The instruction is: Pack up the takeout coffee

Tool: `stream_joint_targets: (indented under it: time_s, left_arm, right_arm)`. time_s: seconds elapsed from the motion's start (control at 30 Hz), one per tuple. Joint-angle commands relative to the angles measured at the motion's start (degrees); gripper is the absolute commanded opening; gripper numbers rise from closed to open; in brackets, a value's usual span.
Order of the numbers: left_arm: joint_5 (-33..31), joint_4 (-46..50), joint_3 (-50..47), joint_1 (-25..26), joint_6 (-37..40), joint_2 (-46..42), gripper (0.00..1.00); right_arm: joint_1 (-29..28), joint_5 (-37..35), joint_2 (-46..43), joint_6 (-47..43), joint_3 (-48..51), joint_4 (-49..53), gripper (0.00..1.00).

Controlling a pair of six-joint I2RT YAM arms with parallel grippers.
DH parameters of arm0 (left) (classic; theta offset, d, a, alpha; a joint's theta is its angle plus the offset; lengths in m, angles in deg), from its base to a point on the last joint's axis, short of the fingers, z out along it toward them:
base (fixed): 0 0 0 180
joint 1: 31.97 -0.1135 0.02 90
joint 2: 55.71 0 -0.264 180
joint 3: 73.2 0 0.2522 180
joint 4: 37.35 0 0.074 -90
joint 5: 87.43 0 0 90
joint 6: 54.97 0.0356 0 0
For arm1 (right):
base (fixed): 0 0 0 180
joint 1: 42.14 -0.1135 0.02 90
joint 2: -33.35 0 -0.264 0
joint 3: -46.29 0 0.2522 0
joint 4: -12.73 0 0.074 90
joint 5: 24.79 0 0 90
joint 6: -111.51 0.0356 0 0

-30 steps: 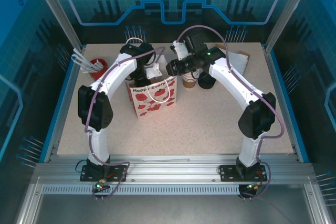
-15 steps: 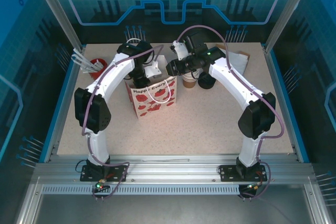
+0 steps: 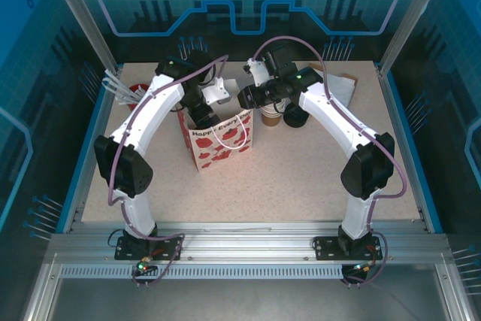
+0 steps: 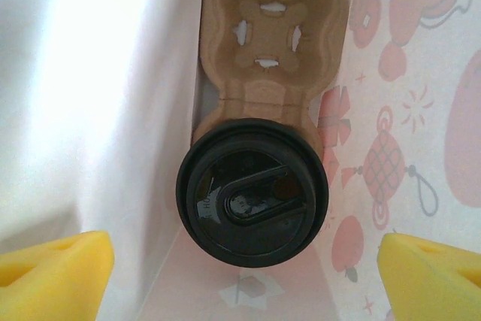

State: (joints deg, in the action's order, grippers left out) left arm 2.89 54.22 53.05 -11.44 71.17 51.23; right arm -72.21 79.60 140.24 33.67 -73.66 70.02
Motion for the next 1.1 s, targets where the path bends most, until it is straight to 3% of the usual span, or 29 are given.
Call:
stream_joint_targets:
  time_s: [0.0,0.5,1.07]
  left_arm:
    - [2.8,2.5,2.4,0.3,-0.2,-2.5,0.92]
    - [9.0,2.7,7.7,0.2,-1.8,-7.6,0.90]
    - [15.7,-7.9,8.8,0.3,-14.6,-16.1,0.87]
  right_arm:
    - [-0.6,-0.2,1.5,-0.1,-1.3,2.3,0.41]
    - [-0.7,-0.5,1.6,0.1,-1.7,2.4,0.42]
    - [-0.8,-0.8,1.5,0.7,-3.2,2.4,0.49]
